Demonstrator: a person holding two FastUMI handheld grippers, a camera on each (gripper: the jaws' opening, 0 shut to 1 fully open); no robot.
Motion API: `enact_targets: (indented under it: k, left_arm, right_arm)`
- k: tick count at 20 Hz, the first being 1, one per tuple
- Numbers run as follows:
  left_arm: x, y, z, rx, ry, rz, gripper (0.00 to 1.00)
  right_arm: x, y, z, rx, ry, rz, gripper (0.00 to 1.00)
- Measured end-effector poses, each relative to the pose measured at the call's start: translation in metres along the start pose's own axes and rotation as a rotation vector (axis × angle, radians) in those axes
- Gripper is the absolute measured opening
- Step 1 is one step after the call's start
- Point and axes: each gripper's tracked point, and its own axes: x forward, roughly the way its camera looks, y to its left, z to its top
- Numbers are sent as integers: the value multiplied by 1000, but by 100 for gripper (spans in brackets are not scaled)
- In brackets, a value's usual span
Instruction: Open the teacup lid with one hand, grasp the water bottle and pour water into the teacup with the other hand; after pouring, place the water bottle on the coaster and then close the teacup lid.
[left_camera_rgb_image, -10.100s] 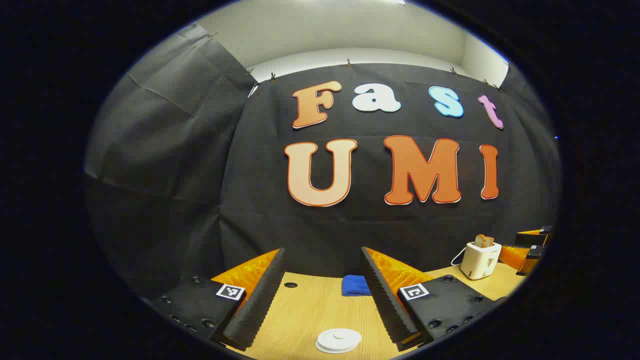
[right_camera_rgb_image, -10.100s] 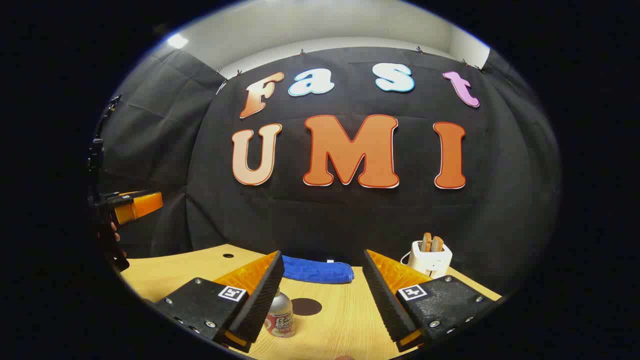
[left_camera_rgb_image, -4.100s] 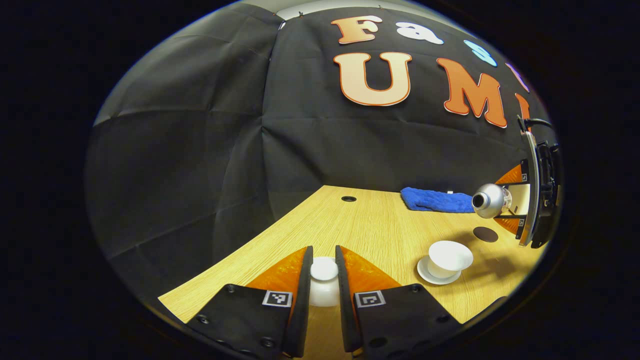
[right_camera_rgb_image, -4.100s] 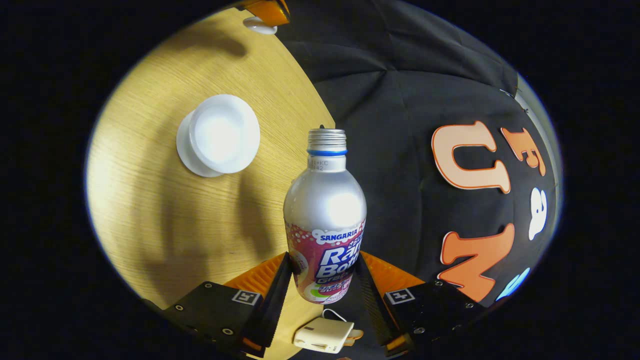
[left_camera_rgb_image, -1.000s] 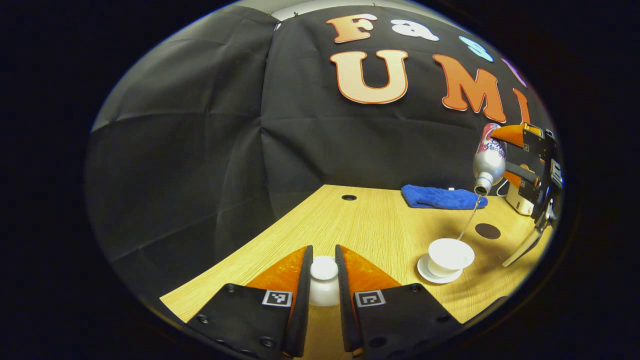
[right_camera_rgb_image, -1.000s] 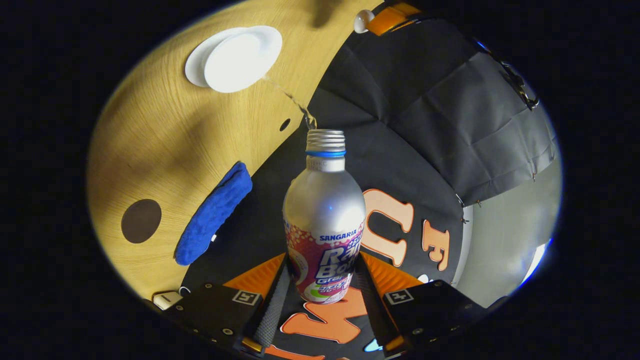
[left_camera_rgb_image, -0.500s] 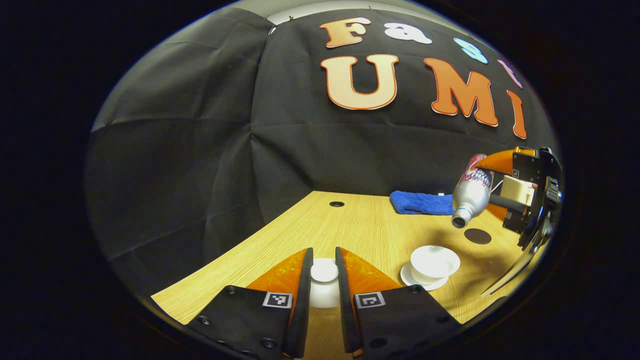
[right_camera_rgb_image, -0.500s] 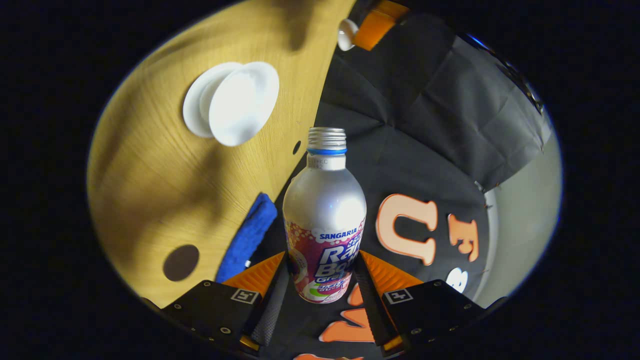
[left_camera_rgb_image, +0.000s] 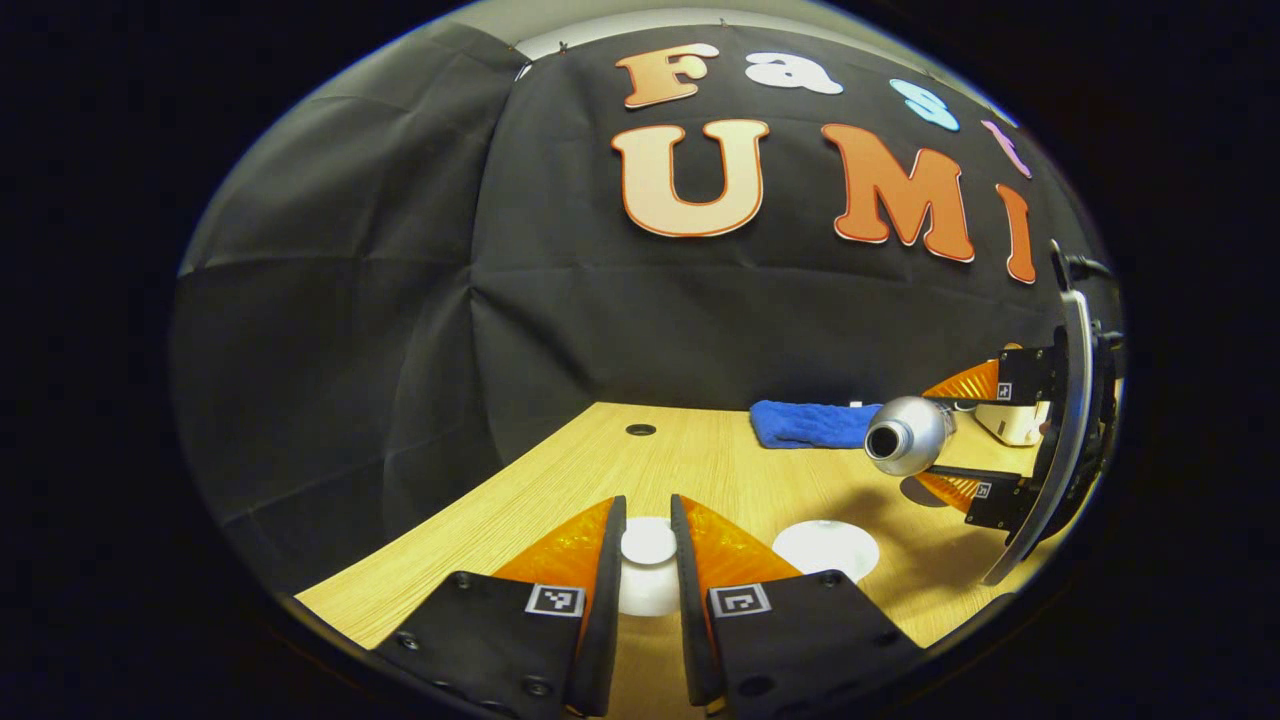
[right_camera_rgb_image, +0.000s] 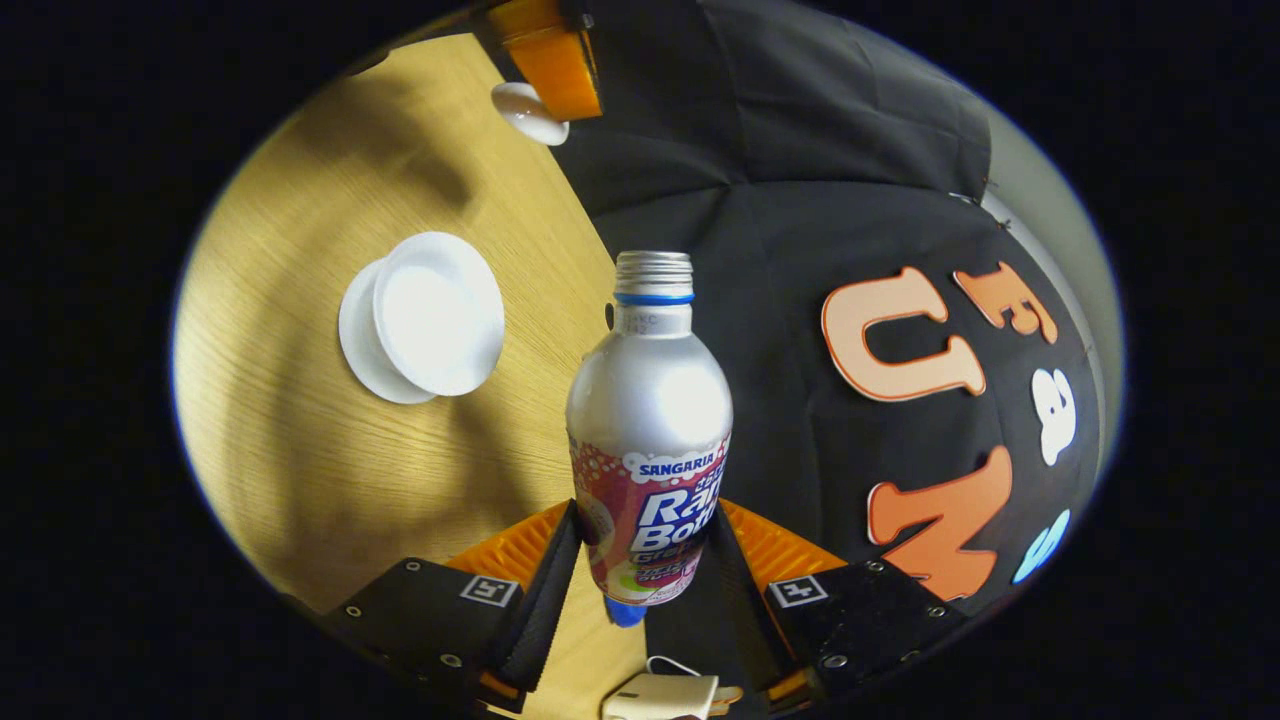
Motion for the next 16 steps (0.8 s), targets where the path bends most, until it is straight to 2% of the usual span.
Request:
enact_targets:
  k: [16]
  left_arm:
    - [17,-79,12,18,-12,-111,31]
  right_arm:
    - [9,41,-4,916,115,92,76]
